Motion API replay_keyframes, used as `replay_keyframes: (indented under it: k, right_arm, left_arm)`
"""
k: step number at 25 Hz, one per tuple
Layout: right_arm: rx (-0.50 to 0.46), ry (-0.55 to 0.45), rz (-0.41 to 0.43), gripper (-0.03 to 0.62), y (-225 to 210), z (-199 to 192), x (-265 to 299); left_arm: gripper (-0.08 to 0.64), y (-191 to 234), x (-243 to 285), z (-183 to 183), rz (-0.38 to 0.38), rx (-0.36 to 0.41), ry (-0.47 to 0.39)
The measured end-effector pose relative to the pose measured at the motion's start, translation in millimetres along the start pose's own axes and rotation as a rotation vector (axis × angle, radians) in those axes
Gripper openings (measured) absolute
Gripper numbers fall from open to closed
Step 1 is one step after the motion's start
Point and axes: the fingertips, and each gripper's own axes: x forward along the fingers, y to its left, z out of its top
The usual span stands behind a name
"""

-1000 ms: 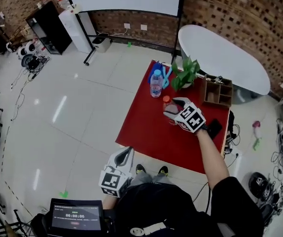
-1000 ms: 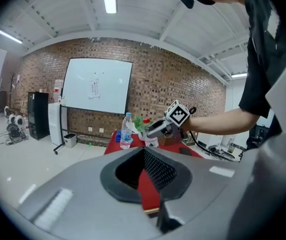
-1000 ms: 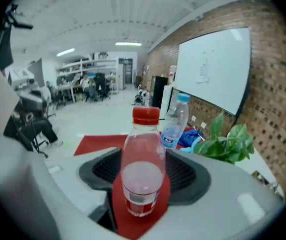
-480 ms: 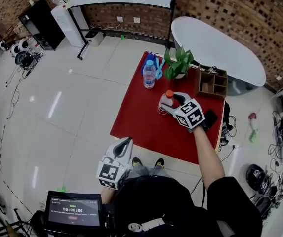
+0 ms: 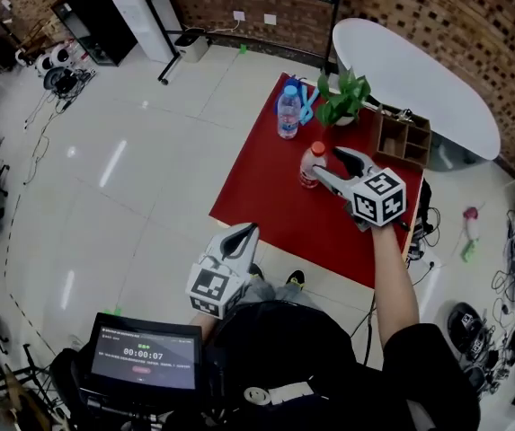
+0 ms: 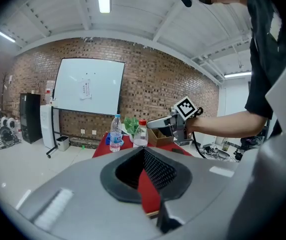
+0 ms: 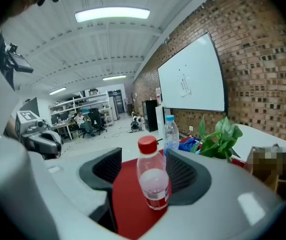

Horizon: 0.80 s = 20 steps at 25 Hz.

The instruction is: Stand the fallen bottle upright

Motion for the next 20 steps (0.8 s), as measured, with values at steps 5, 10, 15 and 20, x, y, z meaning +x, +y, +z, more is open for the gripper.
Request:
replay_keyframes:
  k: [5, 10, 15, 20]
  right_arm:
    - [0.157, -0.225, 0.027, 0.279, 23, 30, -60]
    - [0.175, -0.234, 0.09, 0.013, 61, 10, -81]
    - [0.273, -0.179, 0.112, 0.003, 100, -47, -83]
    - [0.361, -0.117, 0.15, 0.003, 146, -95, -85]
  left_arm:
    - [0.006, -12, 1, 4, -0.009, 0.012, -0.005]
    - [0.006, -23, -3, 1, 0.01, 0.012, 0.015]
    - [0.006, -32, -12, -1, 0.01, 0.009, 0.02]
    - [0.006, -32, -33, -14, 0.006, -0.001, 0.044]
